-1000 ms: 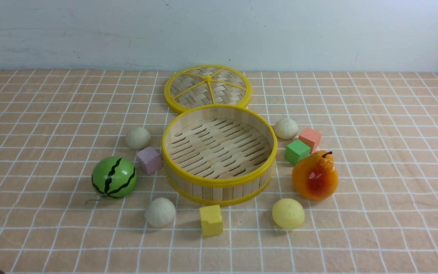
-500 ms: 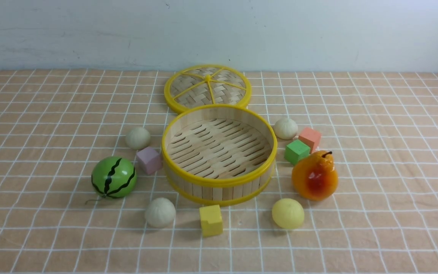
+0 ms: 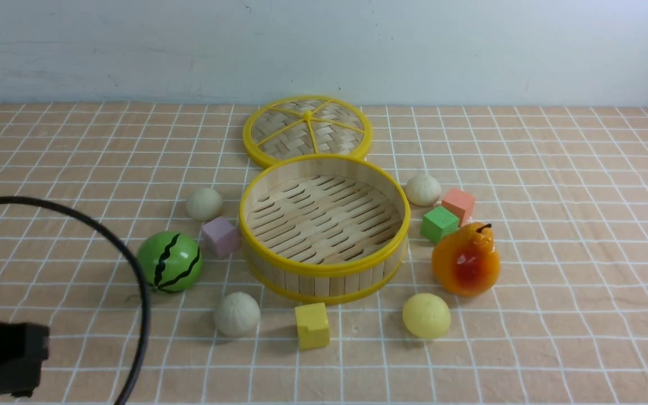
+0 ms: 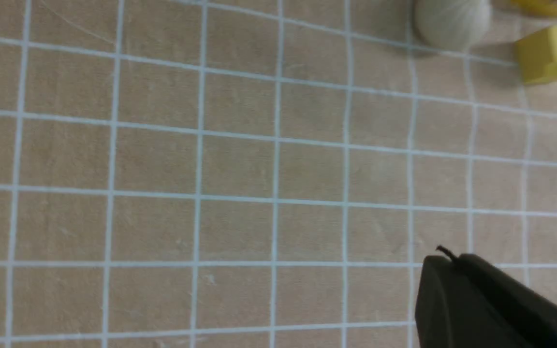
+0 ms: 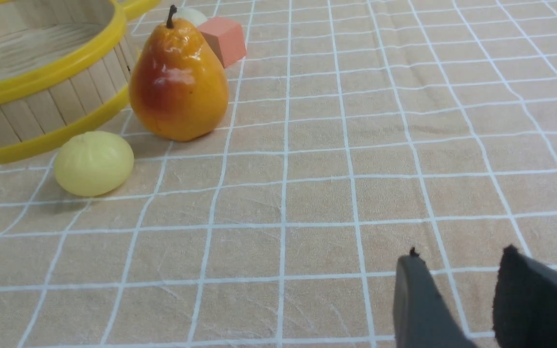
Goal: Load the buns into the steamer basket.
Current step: Use the left arm to grab a steamed stuffed bun
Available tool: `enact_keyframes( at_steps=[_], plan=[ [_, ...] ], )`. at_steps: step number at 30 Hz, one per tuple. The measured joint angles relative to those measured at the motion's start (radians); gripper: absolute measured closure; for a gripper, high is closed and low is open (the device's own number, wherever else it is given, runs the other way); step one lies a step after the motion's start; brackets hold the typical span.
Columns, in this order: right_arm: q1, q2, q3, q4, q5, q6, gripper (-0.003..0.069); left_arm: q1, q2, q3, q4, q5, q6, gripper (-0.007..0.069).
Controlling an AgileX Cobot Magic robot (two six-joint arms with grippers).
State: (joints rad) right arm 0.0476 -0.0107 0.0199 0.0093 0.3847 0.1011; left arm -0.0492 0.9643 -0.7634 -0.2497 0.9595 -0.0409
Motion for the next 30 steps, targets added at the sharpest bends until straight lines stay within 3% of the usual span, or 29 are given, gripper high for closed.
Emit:
enact_keyframes(
  at_steps=[3, 5, 12, 19, 26, 30],
  plan=[
    [-0.001, 0.0, 0.0, 0.0, 0.0, 0.0, 0.0418, -0.051, 0.101, -0.046, -0.022, -0.013, 0.052, 0.0638],
    [-0.001, 0.0, 0.0, 0.0, 0.0, 0.0, 0.0418, -0.178, 0.195, -0.094, -0.028, -0.048, 0.072, 0.0638],
    [-0.001, 0.0, 0.0, 0.0, 0.0, 0.0, 0.0418, -0.475, 0.45, -0.268, 0.144, -0.066, -0.07, 0.0638],
    [-0.001, 0.0, 0.0, 0.0, 0.0, 0.0, 0.0418, -0.478, 0.688, -0.442, 0.229, -0.06, -0.091, 0.0592],
    [-0.001, 0.0, 0.0, 0.0, 0.0, 0.0, 0.0418, -0.42, 0.843, -0.546, 0.25, -0.081, -0.068, 0.0366],
    [-0.001, 0.0, 0.0, 0.0, 0.0, 0.0, 0.0418, -0.419, 0.875, -0.553, 0.28, -0.13, -0.068, 0.0323]
  ],
)
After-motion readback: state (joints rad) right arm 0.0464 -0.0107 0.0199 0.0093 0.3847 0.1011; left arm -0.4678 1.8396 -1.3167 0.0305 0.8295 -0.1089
